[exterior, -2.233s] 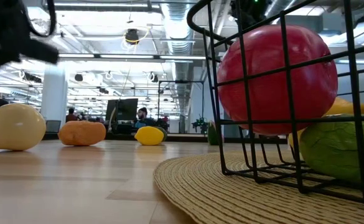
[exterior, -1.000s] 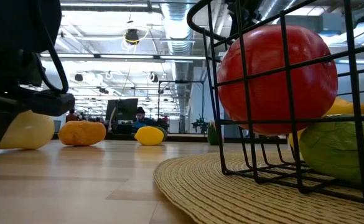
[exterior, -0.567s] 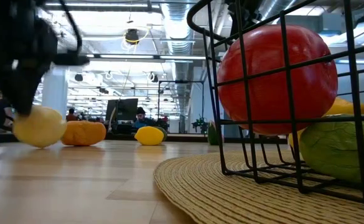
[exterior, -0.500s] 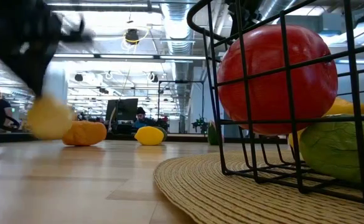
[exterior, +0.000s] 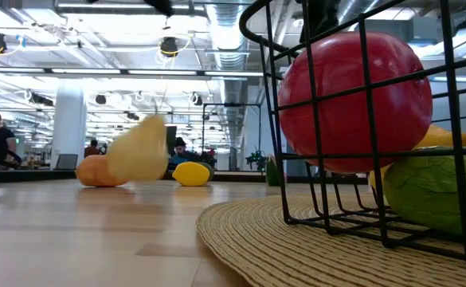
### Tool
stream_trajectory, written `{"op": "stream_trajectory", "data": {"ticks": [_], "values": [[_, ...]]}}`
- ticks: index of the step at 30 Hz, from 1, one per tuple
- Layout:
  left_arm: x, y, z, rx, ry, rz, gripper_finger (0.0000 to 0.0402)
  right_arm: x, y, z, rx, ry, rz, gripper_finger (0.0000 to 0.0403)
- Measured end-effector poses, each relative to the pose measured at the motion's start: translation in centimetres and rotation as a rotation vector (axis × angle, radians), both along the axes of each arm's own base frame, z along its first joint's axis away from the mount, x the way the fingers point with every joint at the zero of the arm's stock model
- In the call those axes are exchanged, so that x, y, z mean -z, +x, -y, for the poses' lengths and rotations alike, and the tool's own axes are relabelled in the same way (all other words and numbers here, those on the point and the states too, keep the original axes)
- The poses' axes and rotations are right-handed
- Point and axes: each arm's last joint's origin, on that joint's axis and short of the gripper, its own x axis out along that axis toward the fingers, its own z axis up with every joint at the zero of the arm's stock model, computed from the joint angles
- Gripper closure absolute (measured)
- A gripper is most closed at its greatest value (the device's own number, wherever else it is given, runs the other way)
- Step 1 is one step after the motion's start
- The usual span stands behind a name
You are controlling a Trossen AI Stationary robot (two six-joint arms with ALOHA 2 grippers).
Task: Build produce basket
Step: Put the pear into the mesh basket
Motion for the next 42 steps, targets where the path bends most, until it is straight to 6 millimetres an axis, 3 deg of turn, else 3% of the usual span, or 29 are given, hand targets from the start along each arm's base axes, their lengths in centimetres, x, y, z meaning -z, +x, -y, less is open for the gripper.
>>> {"op": "stream_trajectory", "data": {"ticks": [3, 12, 17, 22, 26, 30, 38, 42], "values": [[-0.8, 0.4, -0.8, 0.051, 0.033, -0.033, 0.0401, 0.2, -0.2, -1.2, -0.053, 0.114, -0.002, 0.0198], [0.4, 0.1, -1.5, 0.092, -0.025, -0.161, 0.0401, 0.2, 0.2, -3.3, -0.136, 0.120, -0.045, 0.0269], [1.3, 0.2, -2.2, 0.047, -0.045, -0.179, 0.0401, -0.2, 0.0, -3.2, -0.126, 0.086, -0.029, 0.0284], [1.3, 0.2, -2.4, 0.026, -0.014, -0.170, 0.0401, 0.8, 0.1, -2.6, -0.019, 0.191, -0.055, 0.0285], [0.9, -0.4, -2.2, 0.030, 0.009, -0.168, 0.0401, 2.4, 1.7, -1.9, -0.029, 0.223, -0.113, 0.0287], [0.1, -2.0, -1.6, 0.026, 0.030, -0.144, 0.0401, 3.9, 4.3, -2.6, -0.131, 0.253, -0.136, 0.0296], [-1.2, -7.8, -0.6, -0.043, -0.016, -0.168, 0.0401, 5.4, 9.1, -7.6, -0.349, 0.247, -0.104, 0.0320], [-1.0, -8.8, 0.5, 0.002, -0.083, -0.198, 0.0401, 5.3, 10.7, -10.9, -0.421, 0.236, -0.036, 0.0326]]}}
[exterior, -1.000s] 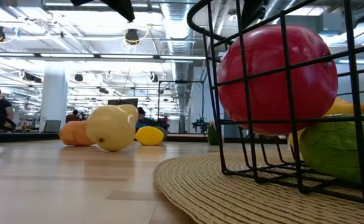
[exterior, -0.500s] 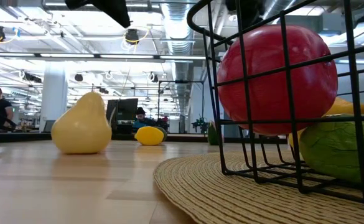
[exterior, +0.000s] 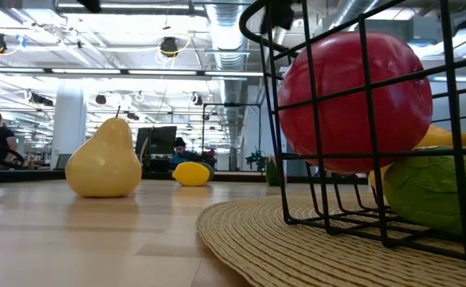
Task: Build produce basket
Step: Put the pear into the mesh basket
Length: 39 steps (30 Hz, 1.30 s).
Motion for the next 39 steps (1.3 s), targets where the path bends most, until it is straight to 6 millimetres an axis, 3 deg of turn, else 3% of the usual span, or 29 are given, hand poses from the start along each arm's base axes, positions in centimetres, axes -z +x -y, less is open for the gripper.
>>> {"op": "stream_trajectory", "data": {"ticks": [5, 11, 18, 23, 33, 39], "values": [[0.1, -0.7, 1.3, 0.064, -0.037, -0.016, 0.0401, 0.9, 0.7, -2.1, 0.125, 0.030, -0.049, 0.0326], [0.2, -1.7, 2.8, 0.159, -0.094, -0.061, 0.0401, 5.6, 3.7, -4.4, 0.101, 0.163, -0.233, 0.0327], [0.3, -3.0, 4.7, 0.211, -0.152, -0.063, 0.0401, 9.7, 9.4, -8.2, -0.111, 0.296, -0.058, 0.0322], [0.3, -3.8, 5.5, 0.209, -0.184, -0.039, 0.0401, 11.6, 11.1, -8.7, -0.129, 0.314, -0.024, 0.0284], [0.3, -4.2, 5.9, 0.206, -0.185, -0.006, 0.0401, 11.7, 13.1, -8.7, -0.154, 0.259, 0.152, 0.0157], [0.3, -4.2, 5.8, 0.205, -0.168, 0.012, 0.0401, 12.1, 13.5, -8.2, -0.135, 0.233, 0.178, 0.0143]]}}
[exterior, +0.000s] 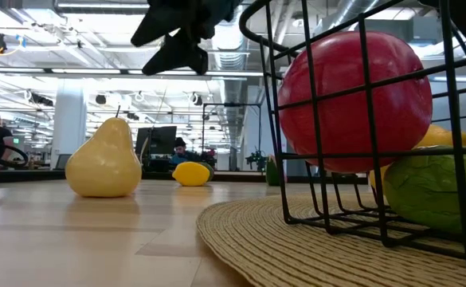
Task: Build produce basket
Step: Put the pear into the mesh basket
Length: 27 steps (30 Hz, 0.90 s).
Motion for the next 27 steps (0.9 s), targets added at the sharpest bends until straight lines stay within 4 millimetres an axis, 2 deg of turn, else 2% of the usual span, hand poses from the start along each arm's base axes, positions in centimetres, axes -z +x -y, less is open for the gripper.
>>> {"op": "stream_trajectory", "data": {"ticks": [11, 13, 16, 20, 27], "values": [[0.0, 0.1, -0.1, -0.010, 0.016, 0.024, 0.0401, -0.1, 0.1, 0.9, 0.049, -0.033, 0.018, 0.0143], [0.0, 0.3, -0.2, -0.023, 0.018, 0.026, 0.0401, -1.0, -0.1, 1.2, 0.049, -0.035, 0.022, 0.0143], [0.9, 0.6, -0.5, -0.069, 0.031, 0.025, 0.0401, -4.0, -1.1, 2.0, 0.061, -0.032, 0.040, 0.0143], [3.2, 1.7, -0.5, -0.094, 0.027, 0.028, 0.0401, -8.1, -3.2, 3.7, 0.089, -0.044, 0.014, 0.0143], [6.1, 5.1, 0.0, 0.016, 0.047, 0.186, 0.0390, -15.2, -8.1, 5.4, 0.090, -0.078, 0.130, 0.0143]]}}
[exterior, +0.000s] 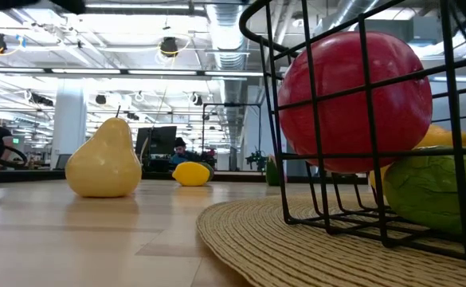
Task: Build produce basket
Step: Put the pear into the mesh basket
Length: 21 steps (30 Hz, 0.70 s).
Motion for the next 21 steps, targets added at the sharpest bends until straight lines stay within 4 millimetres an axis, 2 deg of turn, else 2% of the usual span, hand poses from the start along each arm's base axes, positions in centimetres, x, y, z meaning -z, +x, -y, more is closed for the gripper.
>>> {"op": "stream_trajectory", "data": {"ticks": [3, 8, 12, 17, 21], "values": [[0.6, 1.2, -0.4, 0.051, -0.027, -0.013, 0.0359, -2.5, -2.5, 0.5, 0.018, -0.005, 0.058, 0.0143], [1.6, 2.4, -1.5, 0.079, -0.052, -0.052, 0.0282, -6.4, -6.6, 0.9, 0.038, -0.043, 0.172, 0.0143], [2.1, 3.0, -2.8, 0.049, -0.036, -0.077, 0.0234, -8.4, -9.3, 0.9, 0.037, -0.067, 0.236, 0.0143], [3.2, 3.6, -4.2, 0.048, -0.119, -0.147, 0.0218, -10.1, -11.8, 0.8, 0.028, -0.106, 0.299, 0.0143], [4.0, 4.6, -4.7, 0.093, -0.187, -0.108, 0.0224, -10.7, -12.9, 1.0, 0.031, -0.126, 0.320, 0.0143]]}}
